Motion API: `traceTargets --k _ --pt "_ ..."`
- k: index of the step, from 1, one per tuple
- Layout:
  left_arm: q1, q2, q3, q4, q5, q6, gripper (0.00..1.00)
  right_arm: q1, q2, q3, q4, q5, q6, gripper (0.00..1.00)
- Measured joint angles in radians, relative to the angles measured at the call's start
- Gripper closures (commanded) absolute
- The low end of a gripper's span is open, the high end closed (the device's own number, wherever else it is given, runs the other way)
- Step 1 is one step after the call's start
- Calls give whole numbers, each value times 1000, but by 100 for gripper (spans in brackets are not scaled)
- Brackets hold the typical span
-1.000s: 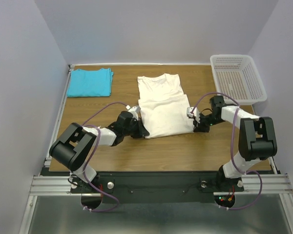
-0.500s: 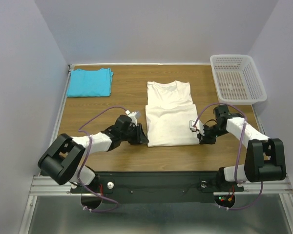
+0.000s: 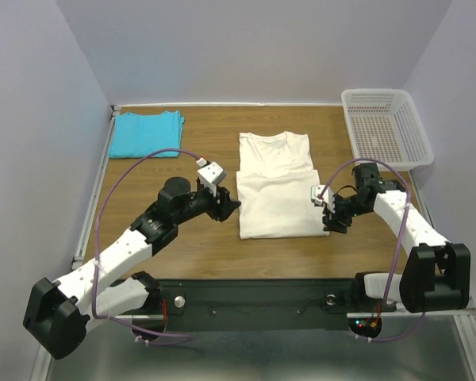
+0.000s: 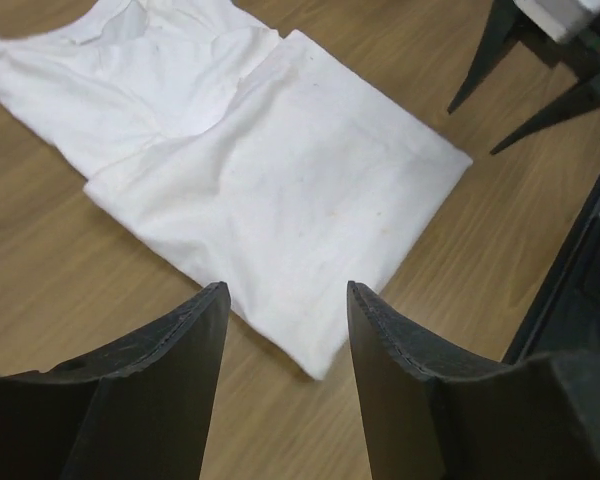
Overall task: Fold and stack the t-shirts
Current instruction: Fold the tshirt
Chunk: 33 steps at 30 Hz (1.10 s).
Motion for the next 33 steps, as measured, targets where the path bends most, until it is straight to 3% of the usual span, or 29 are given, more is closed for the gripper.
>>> traceTargets --k 6,11,18,21,33 --pt "-92 -12 -23 -66 34 491 36 0 0 -23 -29 -3 -35 38" --pt "-241 -3 -115 -79 -6 710 38 -1 20 -23 -30 -4 -58 38" --pt "-355 195 -146 -12 -86 814 46 -6 71 -23 -29 -8 -71 38" --pt "-361 262 -146 26 -105 840 50 -6 72 -23 -26 -8 -70 38" --pt "-362 432 -109 62 -179 928 51 -26 72 -23 -23 -7 -72 38"
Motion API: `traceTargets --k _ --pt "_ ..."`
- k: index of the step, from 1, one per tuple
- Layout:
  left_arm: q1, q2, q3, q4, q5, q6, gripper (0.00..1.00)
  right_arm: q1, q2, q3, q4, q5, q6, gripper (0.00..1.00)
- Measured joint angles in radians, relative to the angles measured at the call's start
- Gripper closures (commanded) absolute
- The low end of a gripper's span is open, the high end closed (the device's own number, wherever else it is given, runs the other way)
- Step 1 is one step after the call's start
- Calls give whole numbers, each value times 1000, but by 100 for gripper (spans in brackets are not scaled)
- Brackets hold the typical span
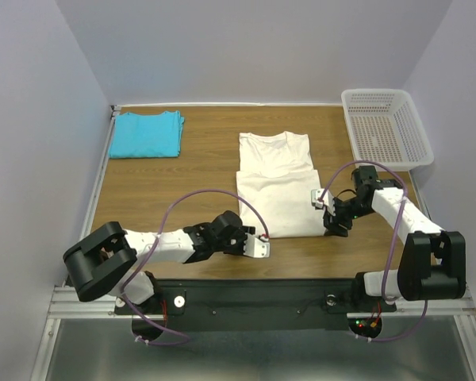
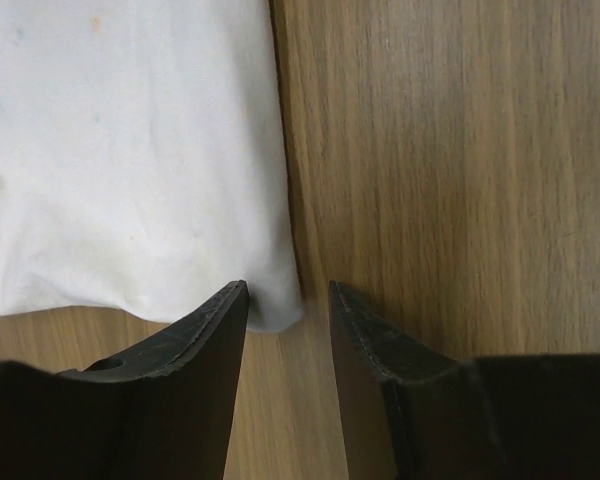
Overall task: Fold and stack the t-shirts
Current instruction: Fold the tshirt
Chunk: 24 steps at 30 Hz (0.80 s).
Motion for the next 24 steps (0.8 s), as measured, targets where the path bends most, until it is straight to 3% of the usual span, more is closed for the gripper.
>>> traceTargets --k 3,5,14,21,24 --pt "0 25 15 10 -18 5 56 0 4 0 0 0 -8 37" --pt "0 46 30 12 -29 7 65 0 9 -5 4 0 -30 37" --pt "0 70 47 12 -42 16 73 0 66 -80 20 29 -178 37" --pt "0 70 53 11 -40 16 75 0 79 -100 91 48 -169 37" --pt "0 70 53 11 -38 15 78 0 71 -116 134 49 -153 43"
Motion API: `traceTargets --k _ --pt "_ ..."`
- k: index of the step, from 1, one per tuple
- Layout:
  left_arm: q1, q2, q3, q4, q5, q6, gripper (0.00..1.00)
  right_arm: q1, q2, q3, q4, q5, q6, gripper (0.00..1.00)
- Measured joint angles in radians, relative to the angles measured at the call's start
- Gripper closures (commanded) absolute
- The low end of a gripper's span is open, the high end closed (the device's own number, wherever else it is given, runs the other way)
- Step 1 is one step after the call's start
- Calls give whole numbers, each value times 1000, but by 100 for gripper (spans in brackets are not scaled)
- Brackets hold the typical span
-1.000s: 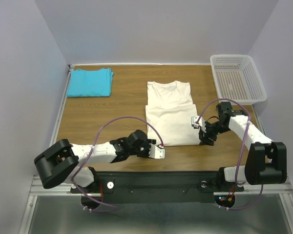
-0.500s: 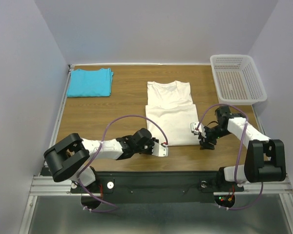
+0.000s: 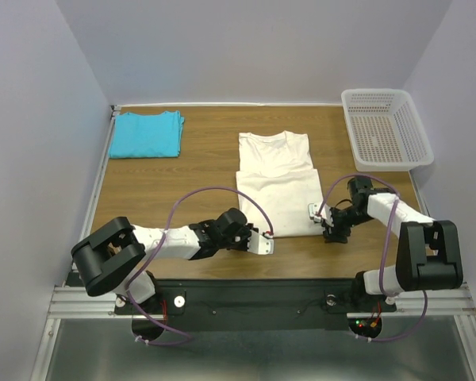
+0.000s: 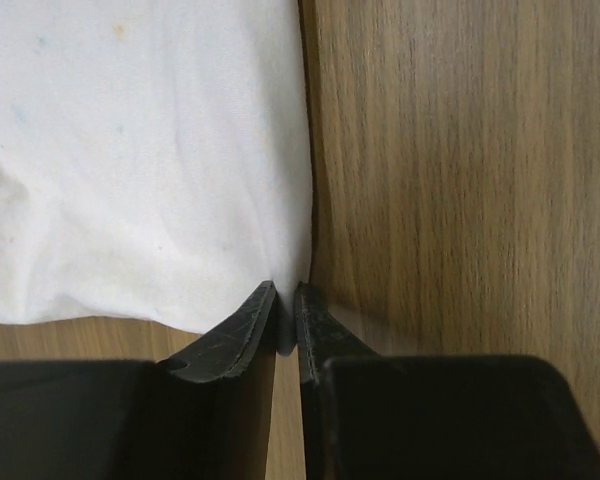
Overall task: Fold and stack the t-shirts
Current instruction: Fold the tshirt
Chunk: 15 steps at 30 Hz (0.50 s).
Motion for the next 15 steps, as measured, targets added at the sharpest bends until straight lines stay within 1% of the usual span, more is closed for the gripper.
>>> traceTargets --k 2,3,4,6,7,9,10,12,15 --pt "0 0 0 0 1 0 80 0 -15 -17 25 2 3 50" --pt "0 0 0 0 3 0 81 0 -24 -26 38 5 10 56" --pt "0 -1 0 -2 4 0 82 0 -33 -35 51 8 16 67" --pt "0 -3 1 -7 7 0 85 0 -52 -57 82 17 23 77" --pt "0 -4 2 -10 9 -2 87 0 -64 -69 103 20 28 86" --pt "0 -13 2 -16 14 -4 90 0 -89 -89 139 25 36 94" --pt "0 -21 2 -21 18 -5 94 0 -100 -96 148 27 40 99" --pt "0 -40 2 -29 26 -10 100 0 -122 -108 158 34 63 99" --pt "0 -82 2 -48 40 -15 100 0 -152 -104 147 49 129 99"
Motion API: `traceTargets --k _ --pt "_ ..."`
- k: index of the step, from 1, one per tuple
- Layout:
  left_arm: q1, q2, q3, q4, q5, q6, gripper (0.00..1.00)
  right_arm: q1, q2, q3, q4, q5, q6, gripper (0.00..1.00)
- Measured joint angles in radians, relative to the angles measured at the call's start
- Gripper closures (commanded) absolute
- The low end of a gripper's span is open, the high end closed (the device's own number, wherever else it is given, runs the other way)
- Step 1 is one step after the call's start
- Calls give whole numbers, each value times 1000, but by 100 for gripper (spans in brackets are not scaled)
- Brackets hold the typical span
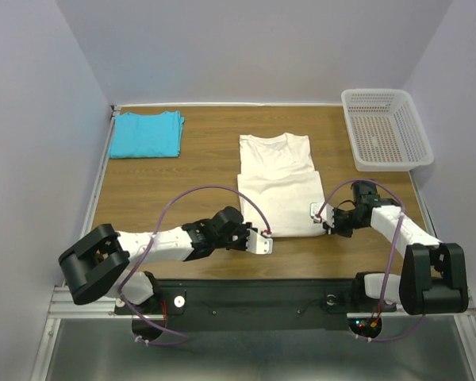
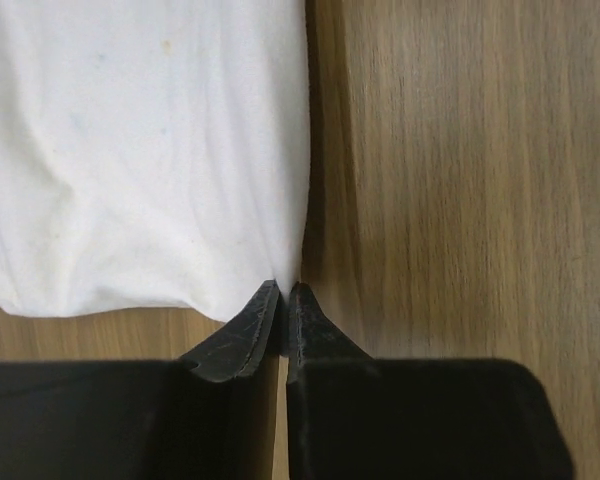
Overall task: Fold and stack the t-shirts
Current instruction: Fold the tshirt
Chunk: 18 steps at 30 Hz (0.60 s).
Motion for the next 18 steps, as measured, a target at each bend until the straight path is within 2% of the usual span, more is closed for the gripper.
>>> traceTargets --k 8,18 --pt "-3 -228 1 -104 42 -13 100 0 -138 203 -275 -26 73 99" --pt "-4 -415 58 -258 30 -25 100 0 -208 423 -442 -95 201 99"
